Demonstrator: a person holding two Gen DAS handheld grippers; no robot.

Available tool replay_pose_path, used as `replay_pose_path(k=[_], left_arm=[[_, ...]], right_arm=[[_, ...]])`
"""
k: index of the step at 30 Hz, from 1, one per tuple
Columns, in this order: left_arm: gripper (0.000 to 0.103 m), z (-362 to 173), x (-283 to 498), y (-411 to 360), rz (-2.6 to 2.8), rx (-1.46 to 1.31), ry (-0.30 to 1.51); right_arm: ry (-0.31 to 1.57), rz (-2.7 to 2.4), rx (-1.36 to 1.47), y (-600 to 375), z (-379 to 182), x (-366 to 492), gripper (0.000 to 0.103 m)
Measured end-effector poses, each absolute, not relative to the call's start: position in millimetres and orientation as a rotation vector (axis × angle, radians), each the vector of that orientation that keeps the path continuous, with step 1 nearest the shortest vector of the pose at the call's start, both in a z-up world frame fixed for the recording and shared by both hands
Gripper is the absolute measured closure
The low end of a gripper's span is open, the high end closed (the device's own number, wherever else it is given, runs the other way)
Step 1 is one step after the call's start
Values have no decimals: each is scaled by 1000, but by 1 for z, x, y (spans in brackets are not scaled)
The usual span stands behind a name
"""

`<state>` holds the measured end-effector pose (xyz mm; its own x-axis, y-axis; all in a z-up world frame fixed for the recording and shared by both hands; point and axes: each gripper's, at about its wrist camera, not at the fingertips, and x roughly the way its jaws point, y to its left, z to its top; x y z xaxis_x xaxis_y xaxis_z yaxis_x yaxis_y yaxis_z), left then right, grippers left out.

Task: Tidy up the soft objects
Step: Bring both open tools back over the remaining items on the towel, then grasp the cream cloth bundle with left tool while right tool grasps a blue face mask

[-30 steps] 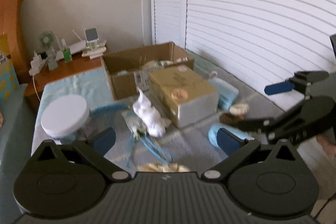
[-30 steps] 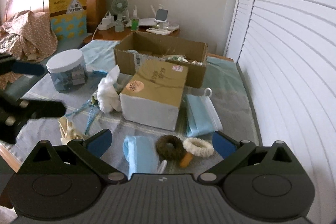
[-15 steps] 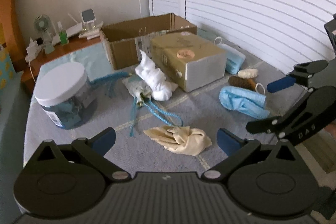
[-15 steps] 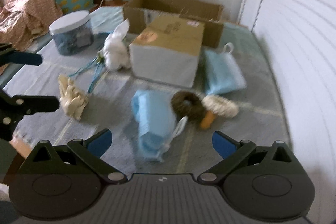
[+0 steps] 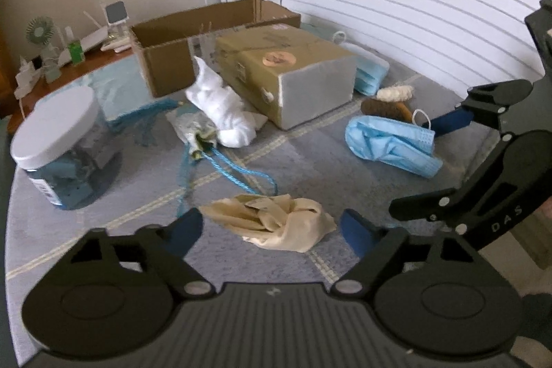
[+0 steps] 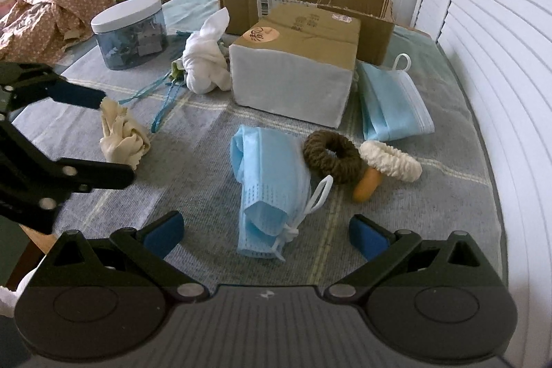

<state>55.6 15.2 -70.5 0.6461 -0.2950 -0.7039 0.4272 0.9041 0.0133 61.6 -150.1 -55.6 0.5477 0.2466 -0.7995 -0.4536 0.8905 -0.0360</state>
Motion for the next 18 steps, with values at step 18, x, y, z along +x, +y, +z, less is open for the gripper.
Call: replay_pose_path(k=[18], left_arm=[[54,-71,52,34,-360,122,782]], right_arm=[[864,467,-263,-142,-57,57,0]])
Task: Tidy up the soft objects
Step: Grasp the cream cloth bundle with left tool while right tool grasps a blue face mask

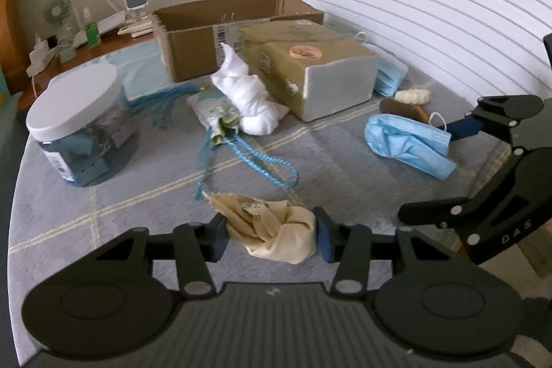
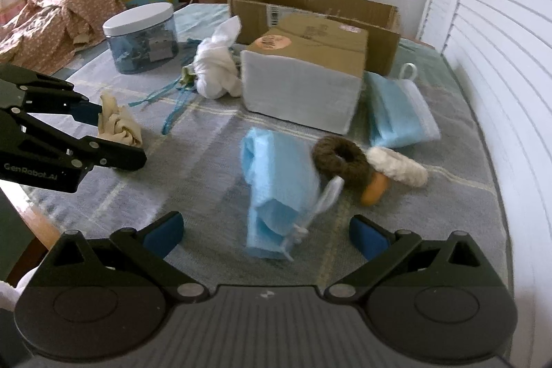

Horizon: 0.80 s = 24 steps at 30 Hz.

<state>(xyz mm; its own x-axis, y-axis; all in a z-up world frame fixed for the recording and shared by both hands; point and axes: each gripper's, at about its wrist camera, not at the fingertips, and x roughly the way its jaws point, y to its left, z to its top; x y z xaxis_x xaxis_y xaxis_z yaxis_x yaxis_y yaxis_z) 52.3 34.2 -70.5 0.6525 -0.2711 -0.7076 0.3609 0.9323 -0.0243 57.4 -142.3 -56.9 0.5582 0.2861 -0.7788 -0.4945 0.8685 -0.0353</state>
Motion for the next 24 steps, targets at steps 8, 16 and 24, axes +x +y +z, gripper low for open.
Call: replay_pose_path(k=[8,16,24], left_arm=[[54,-72,54,35,-362,121,782],[53,-72,54,36,-372,137,782],[52,-70,53,36,-385,172,789]], right_arm=[[877,498,-279,-127,-54,74,10],[895,454,-271,-129,-46,83,40],[889,453,-285,-127,-41,79,59]])
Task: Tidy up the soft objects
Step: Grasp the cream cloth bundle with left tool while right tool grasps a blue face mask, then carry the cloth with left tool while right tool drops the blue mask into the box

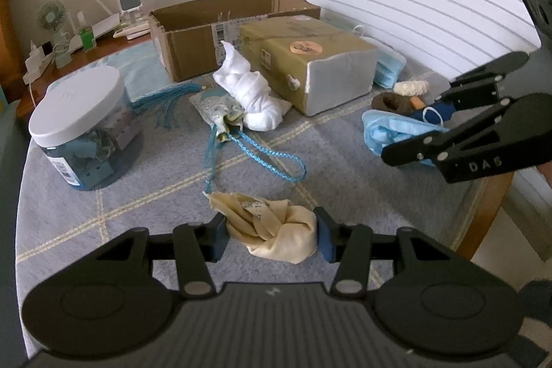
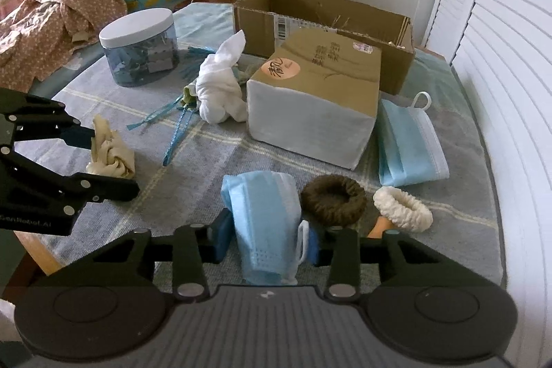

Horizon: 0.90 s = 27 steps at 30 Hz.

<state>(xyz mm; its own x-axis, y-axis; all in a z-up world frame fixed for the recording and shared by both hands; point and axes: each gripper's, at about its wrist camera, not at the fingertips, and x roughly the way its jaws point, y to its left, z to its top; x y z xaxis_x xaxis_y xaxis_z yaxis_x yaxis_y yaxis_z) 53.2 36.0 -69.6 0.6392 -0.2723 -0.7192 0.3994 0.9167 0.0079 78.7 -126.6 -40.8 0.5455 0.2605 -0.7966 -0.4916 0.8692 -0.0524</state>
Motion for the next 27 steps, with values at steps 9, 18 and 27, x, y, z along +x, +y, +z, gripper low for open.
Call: replay_pose_path(k=[9,18,27], left_arm=[[66,-68,55,41,-422,163,800],[70,-47,52,45,-436,131,760],[70,-23,58,50,-422,110,716]], right_arm=[[877,474,-276,-126,-32,73,61],[839,505,-270,-124,-9,71,61],[753,492,-276,-125,27,83,61]])
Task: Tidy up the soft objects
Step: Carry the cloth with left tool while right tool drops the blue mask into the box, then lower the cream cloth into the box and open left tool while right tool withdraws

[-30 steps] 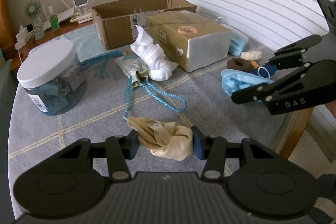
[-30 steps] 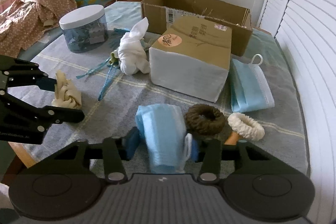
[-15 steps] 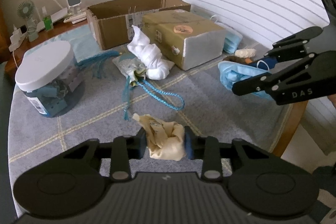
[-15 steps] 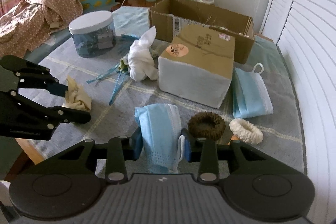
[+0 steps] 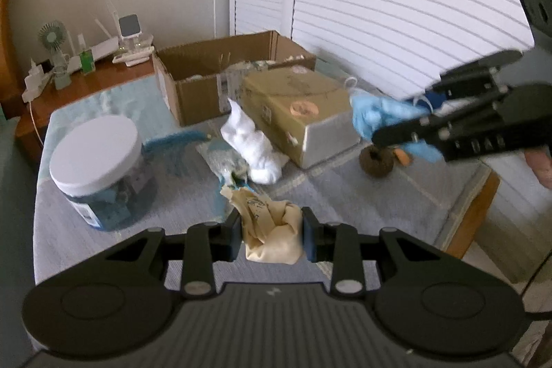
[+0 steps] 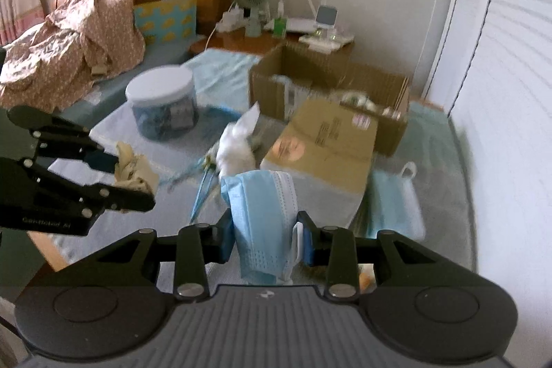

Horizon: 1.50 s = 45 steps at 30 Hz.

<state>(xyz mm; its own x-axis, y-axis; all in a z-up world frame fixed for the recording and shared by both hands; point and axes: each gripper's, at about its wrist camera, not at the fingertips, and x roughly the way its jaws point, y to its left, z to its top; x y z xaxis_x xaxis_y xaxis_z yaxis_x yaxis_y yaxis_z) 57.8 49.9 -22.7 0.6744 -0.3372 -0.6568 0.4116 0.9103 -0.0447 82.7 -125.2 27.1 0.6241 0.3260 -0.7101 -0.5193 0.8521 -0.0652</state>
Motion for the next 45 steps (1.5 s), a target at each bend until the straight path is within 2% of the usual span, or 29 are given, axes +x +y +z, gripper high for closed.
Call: replay_pose_path(k=[14,26,27,29,30,32,35,38,45], left_arm=[[70,-6,81,74,-405,84,679],[70,-6,103,93,-357,53,680],[70,-7,104,94,-354,51,681],[70,-8,107,96,-351,49,683],[70,-8,108,95,-348,50,684],[70,-8,110,95,-348,50,683],[70,-7,111,94,-351,52,682],[70,-4,112,90,-357,56,685],[70,10,122,80,-377,76,682]], right_arm=[[645,456,-274,-95,69,208,61],[705,490,-279,-49,50,309,61],[713,492,-273,-47,46,315,59],[719,488,-260,-46,40,322,45],[726,485,-258,-46,37,325,42],[735,476,-241,-50,33,326,22],[723,478,-207,-59,34,318,7],[708,458,-181,-70,41,304,0],[684,414,-179,-99,51,247,0]])
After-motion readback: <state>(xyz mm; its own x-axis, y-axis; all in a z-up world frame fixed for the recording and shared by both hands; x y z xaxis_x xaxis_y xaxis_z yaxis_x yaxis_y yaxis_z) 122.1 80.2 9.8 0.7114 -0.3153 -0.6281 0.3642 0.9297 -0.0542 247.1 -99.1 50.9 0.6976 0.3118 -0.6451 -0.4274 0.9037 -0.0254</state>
